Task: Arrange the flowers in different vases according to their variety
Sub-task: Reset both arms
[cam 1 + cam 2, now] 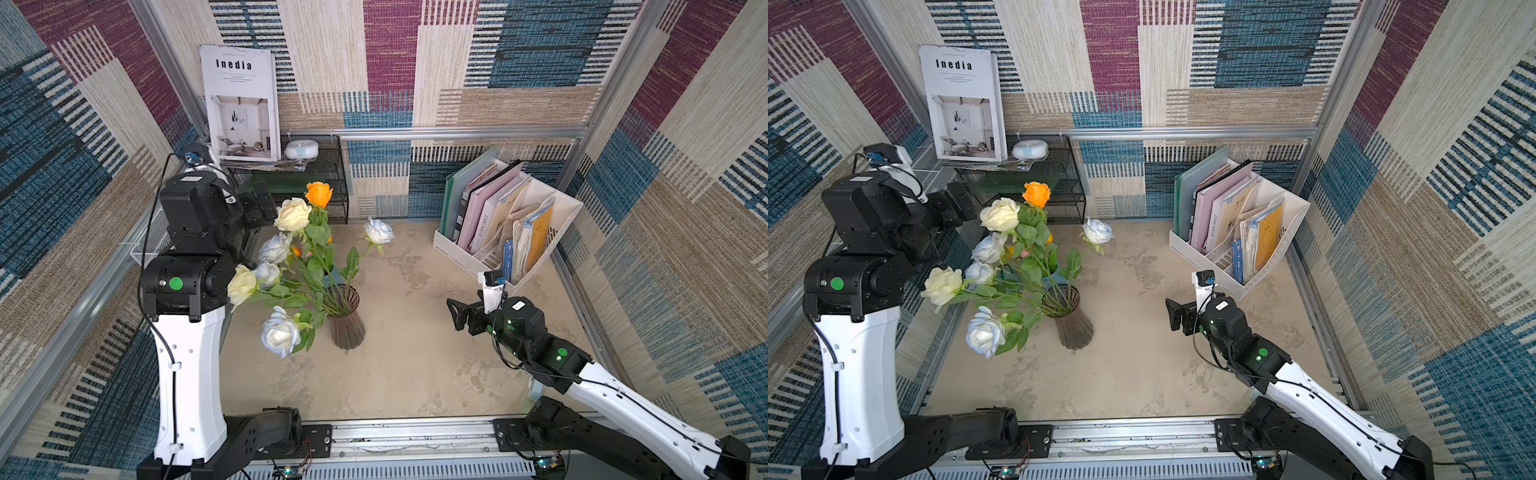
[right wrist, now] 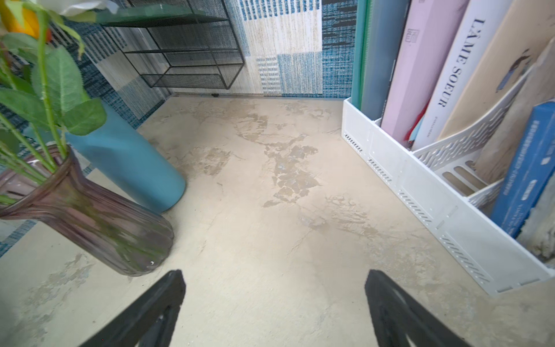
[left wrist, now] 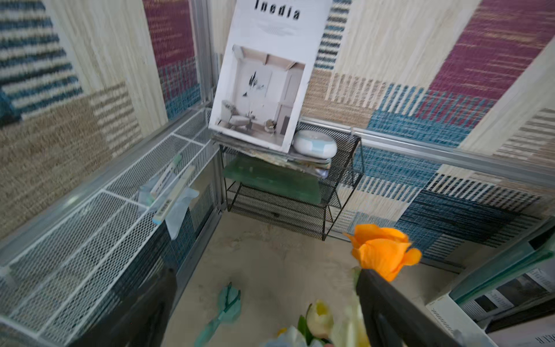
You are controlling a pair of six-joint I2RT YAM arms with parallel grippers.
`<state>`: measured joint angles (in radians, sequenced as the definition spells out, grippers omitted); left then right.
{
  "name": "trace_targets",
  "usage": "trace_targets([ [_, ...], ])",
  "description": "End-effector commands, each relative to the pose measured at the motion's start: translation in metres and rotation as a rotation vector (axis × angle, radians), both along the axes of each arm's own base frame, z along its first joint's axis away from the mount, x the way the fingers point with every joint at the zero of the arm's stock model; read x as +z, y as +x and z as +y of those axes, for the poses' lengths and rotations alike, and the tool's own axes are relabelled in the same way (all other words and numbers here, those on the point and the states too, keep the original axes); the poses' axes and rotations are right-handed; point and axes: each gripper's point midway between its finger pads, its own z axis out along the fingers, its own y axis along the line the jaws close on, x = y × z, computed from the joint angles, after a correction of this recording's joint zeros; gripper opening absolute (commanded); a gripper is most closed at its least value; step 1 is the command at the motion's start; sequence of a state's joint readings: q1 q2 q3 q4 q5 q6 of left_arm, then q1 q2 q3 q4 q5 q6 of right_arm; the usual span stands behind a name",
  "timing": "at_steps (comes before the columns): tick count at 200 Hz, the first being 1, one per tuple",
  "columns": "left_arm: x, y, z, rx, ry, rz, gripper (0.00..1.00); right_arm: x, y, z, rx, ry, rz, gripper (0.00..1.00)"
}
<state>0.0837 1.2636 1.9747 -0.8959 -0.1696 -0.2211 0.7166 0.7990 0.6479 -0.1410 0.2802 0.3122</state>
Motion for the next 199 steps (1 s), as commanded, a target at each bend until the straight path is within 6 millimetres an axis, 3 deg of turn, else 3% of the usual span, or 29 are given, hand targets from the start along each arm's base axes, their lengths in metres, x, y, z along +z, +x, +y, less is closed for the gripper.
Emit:
trace_targets([
  [1, -0.018, -0.001, 0.001, -0.058, -0.192, -0.039, 0.99, 0.004, 0.011, -0.012, -0.036, -0.061, -0.031, 0.99],
  [41, -0.078, -0.015, 0.030, 0.094, -0.218, 0.021, 0.99, 0.011, 0.040, -0.039, -0.123, -0.069, -0.040, 0.99],
  [70, -0.117, -0.033, 0.052, 0.235, -0.207, 0.101, 0.99, 0.003, 0.060, -0.065, -0.220, -0.065, -0.037, 0.99],
  [93, -0.135, -0.046, 0.064, 0.326, -0.200, 0.118, 0.99, -0.008, 0.072, -0.076, -0.237, -0.041, -0.021, 0.99],
  [110, -0.144, -0.045, 0.071, 0.366, -0.218, 0.127, 0.99, -0.016, 0.077, -0.079, -0.235, -0.032, 0.002, 0.99],
  [126, -0.138, -0.035, 0.076, 0.376, -0.226, 0.123, 0.99, -0.020, 0.078, -0.078, -0.224, -0.021, 0.007, 0.99],
  [156, -0.097, -0.030, 0.086, 0.420, -0.220, 0.059, 0.99, -0.023, 0.076, -0.078, -0.212, -0.009, 0.012, 0.99],
  [199, -0.047, -0.050, 0.113, 0.596, -0.123, 0.018, 0.99, -0.020, 0.075, -0.074, -0.190, 0.010, 0.001, 0.99],
])
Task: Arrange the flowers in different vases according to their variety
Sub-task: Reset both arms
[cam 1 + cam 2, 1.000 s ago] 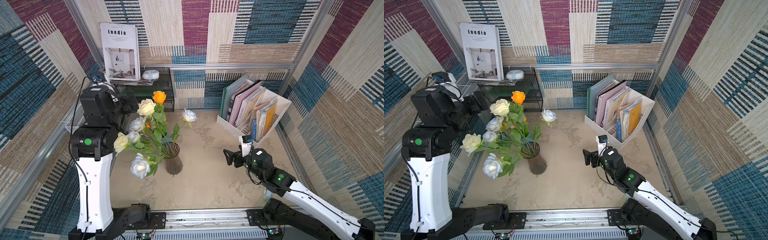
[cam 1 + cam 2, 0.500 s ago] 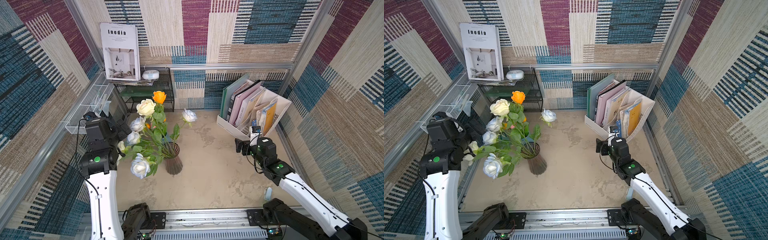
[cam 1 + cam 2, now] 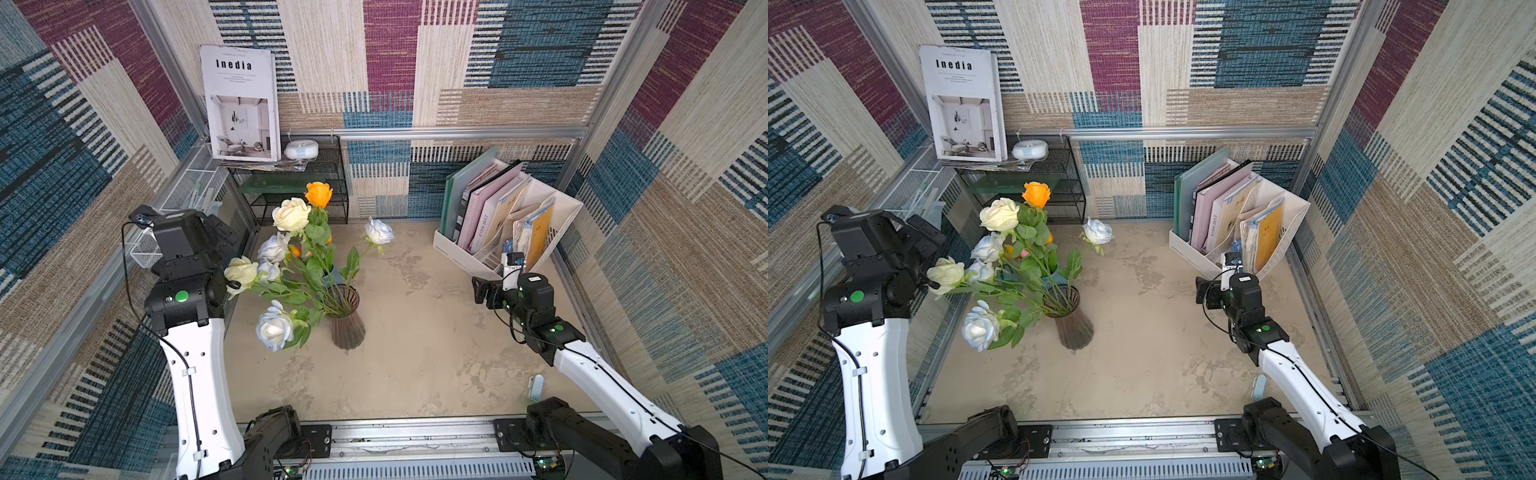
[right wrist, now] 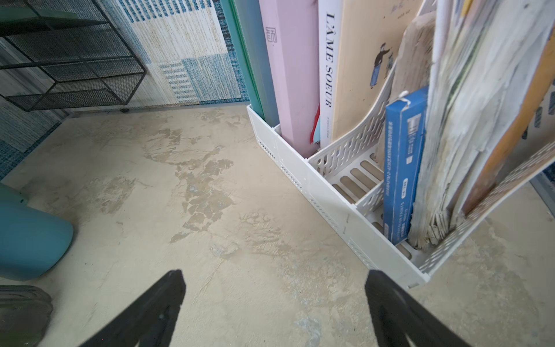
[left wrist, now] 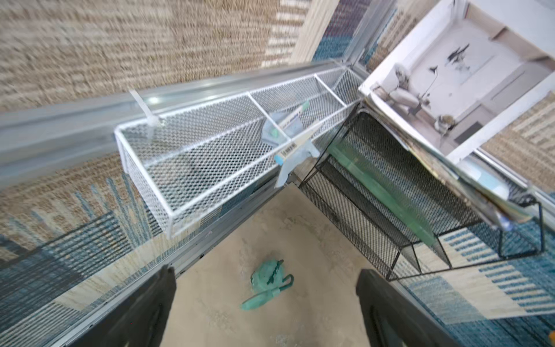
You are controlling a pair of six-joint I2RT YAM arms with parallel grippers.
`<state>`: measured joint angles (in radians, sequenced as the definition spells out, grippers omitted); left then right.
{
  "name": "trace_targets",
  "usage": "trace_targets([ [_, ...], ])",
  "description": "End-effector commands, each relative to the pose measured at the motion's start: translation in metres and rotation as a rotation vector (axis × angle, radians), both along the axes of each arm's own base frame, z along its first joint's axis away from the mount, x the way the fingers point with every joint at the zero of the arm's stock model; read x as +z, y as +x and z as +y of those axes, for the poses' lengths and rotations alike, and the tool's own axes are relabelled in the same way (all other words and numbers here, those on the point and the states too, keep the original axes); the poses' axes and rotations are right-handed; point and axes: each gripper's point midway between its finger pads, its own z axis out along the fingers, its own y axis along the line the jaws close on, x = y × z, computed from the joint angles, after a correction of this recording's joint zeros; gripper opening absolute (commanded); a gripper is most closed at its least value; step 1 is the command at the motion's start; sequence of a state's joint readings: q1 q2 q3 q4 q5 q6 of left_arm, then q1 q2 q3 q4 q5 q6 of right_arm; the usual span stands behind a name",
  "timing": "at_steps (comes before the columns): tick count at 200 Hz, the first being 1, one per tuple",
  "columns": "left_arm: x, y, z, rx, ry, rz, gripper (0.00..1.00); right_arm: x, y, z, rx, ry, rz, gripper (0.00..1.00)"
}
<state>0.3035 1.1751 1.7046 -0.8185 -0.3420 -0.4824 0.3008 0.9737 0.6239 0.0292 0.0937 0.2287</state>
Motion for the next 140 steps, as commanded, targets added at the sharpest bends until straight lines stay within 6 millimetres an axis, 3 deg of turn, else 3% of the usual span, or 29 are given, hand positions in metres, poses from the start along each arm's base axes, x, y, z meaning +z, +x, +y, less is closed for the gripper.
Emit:
trace_targets([
  [1, 0.013, -0.019, 0.019, 0.136, 0.062, 0.049, 0.99, 0.010, 0.002, 0.005, 0.021, 0.032, -0.037, 0.99],
  [13, 0.012, -0.027, 0.024, 0.168, 0.082, 0.087, 0.99, 0.010, 0.002, 0.006, 0.028, 0.035, -0.041, 0.99],
  [30, -0.005, -0.048, 0.032, 0.265, 0.088, 0.135, 0.99, 0.010, 0.003, 0.007, 0.038, 0.042, -0.047, 0.99],
  [95, -0.088, -0.145, 0.032, 0.554, 0.027, 0.205, 0.99, 0.006, 0.005, 0.015, 0.082, 0.073, -0.034, 0.99],
  [114, -0.111, -0.156, 0.024, 0.549, -0.017, 0.186, 0.99, 0.003, 0.004, 0.016, 0.087, 0.074, -0.029, 0.99],
  [140, -0.155, -0.154, 0.011, 0.468, -0.092, 0.190, 0.99, 0.001, 0.005, 0.015, 0.082, 0.070, -0.035, 0.99],
])
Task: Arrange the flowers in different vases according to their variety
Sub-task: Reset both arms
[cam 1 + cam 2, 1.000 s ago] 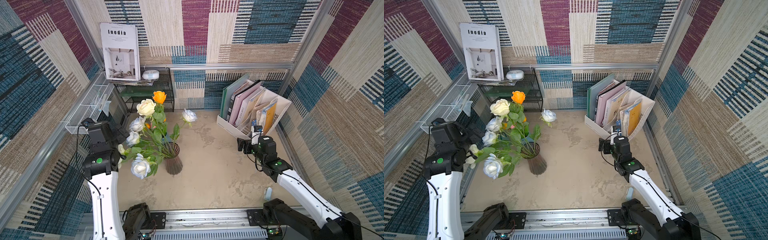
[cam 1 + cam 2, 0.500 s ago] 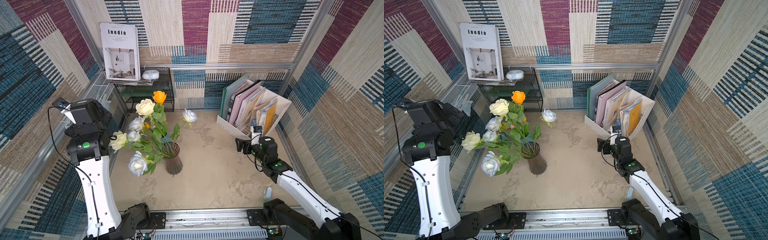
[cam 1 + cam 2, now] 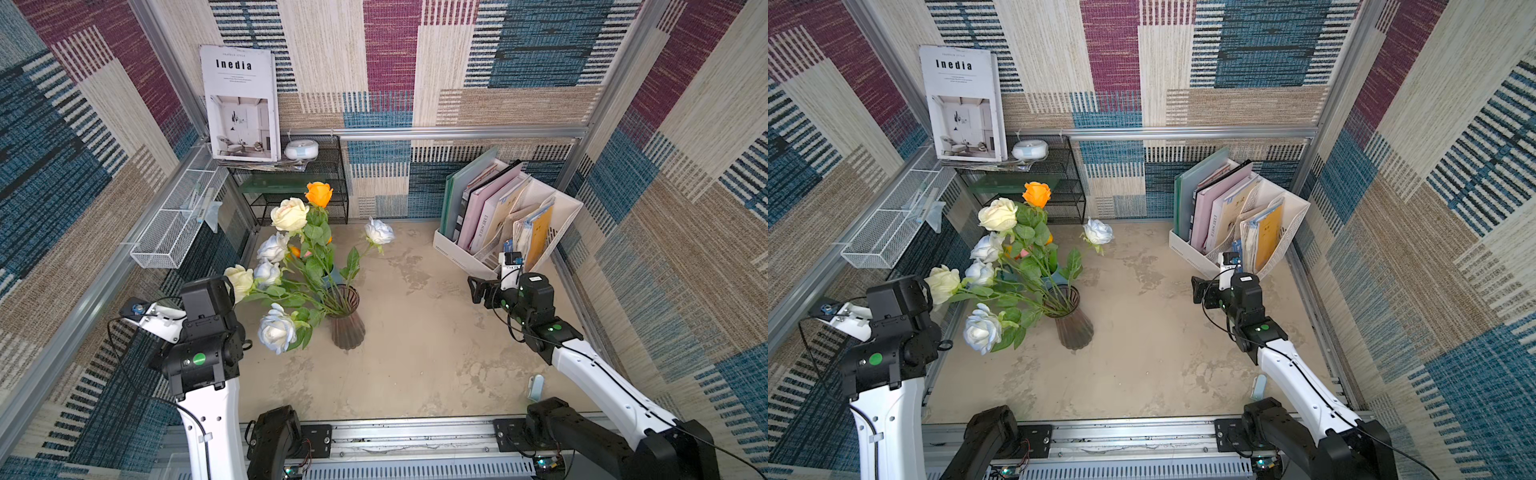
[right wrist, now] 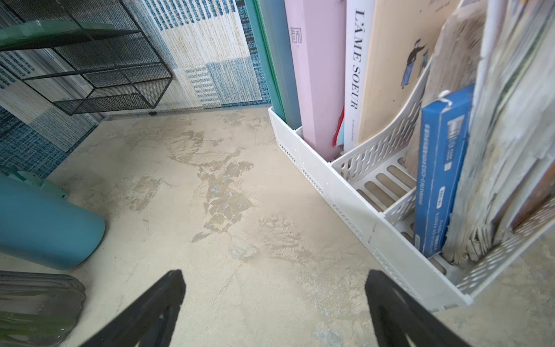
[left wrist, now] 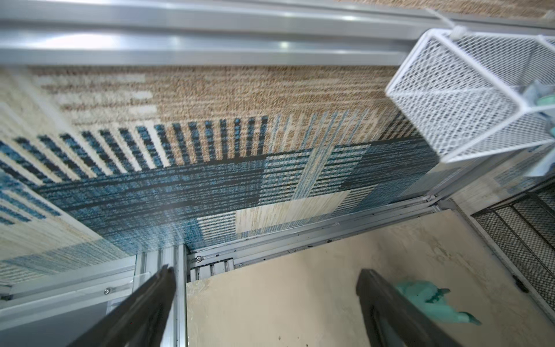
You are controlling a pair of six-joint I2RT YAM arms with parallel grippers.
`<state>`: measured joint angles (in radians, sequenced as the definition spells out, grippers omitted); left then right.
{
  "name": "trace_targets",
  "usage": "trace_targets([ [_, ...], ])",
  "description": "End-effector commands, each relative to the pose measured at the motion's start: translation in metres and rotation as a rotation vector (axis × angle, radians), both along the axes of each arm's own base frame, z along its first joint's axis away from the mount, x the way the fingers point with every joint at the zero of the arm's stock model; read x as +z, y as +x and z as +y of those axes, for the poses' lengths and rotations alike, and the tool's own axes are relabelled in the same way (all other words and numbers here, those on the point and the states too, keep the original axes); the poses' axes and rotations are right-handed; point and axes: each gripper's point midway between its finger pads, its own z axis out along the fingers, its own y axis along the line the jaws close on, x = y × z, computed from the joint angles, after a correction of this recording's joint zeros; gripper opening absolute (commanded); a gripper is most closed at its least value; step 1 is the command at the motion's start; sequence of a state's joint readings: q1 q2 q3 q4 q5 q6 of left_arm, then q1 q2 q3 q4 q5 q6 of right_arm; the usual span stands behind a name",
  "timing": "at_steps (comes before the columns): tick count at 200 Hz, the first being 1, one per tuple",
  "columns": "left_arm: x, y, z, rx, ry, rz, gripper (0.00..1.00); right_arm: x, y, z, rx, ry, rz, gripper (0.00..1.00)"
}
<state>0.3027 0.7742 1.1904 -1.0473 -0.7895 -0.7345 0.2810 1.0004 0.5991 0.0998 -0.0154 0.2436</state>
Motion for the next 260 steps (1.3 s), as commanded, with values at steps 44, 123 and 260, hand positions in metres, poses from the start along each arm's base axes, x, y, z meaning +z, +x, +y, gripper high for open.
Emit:
trace_targets([
  [44, -0.091, 0.021, -0.034, -0.210, -0.190, -0.010, 0.99, 0.007, 0.004, -0.010, -0.040, -0.023, -0.094, 0.99],
  [123, -0.156, 0.106, -0.085, -0.754, -0.134, -0.093, 0.99, -0.012, 0.014, -0.073, -0.272, -0.110, -0.216, 0.99],
  [260, -0.203, 0.197, -0.123, -1.224, 0.113, -0.107, 0.99, -0.045, 0.015, -0.120, -0.434, -0.253, -0.339, 0.99],
])
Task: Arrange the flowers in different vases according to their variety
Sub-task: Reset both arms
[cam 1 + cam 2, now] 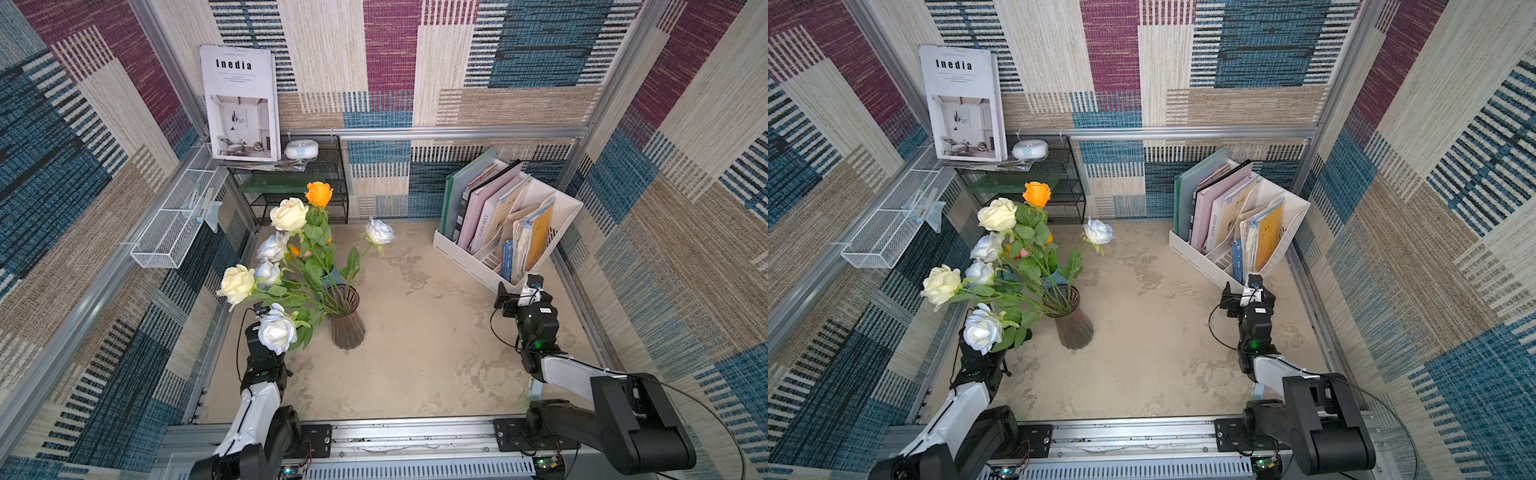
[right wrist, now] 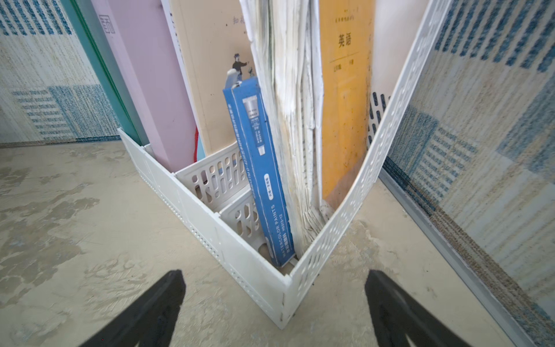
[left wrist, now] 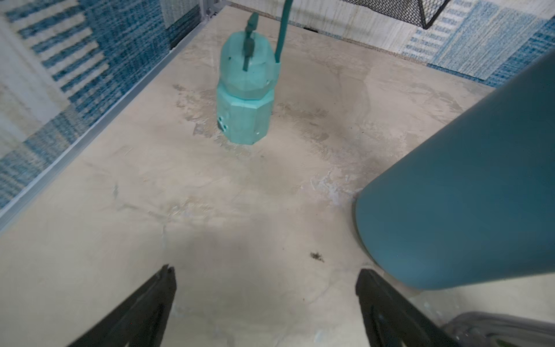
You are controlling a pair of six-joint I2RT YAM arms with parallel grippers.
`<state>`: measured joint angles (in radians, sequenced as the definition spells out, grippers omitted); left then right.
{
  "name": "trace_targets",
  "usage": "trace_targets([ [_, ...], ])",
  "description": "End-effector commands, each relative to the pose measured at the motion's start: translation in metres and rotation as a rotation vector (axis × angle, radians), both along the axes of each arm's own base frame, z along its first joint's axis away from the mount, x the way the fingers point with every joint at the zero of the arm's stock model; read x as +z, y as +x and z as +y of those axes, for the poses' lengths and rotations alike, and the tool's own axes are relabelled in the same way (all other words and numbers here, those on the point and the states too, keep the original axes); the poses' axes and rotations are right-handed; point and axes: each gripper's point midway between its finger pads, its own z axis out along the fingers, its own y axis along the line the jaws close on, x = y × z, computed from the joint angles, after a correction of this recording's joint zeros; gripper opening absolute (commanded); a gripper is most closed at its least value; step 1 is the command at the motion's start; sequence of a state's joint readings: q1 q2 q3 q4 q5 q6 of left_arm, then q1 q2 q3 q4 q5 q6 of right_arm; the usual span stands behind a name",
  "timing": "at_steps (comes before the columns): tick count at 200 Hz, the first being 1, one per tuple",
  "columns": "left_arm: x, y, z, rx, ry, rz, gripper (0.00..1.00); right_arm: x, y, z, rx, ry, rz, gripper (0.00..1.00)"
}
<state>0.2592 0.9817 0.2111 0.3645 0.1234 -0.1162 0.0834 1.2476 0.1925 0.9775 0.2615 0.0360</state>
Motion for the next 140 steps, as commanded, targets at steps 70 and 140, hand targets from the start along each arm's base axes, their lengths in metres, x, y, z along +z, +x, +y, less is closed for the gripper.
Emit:
trace_targets([
  [70, 0.035, 0.065, -0.040, -0.325, 0.008, -0.176, 0.99, 0.003, 0.016, 0.004, 0.025, -0.081, -0.083, 0.99],
  [140, 0.022, 0.087, -0.073, -0.464, 0.010, -0.194, 0.99, -0.003, 0.026, 0.004, 0.053, -0.062, -0.039, 0.99],
])
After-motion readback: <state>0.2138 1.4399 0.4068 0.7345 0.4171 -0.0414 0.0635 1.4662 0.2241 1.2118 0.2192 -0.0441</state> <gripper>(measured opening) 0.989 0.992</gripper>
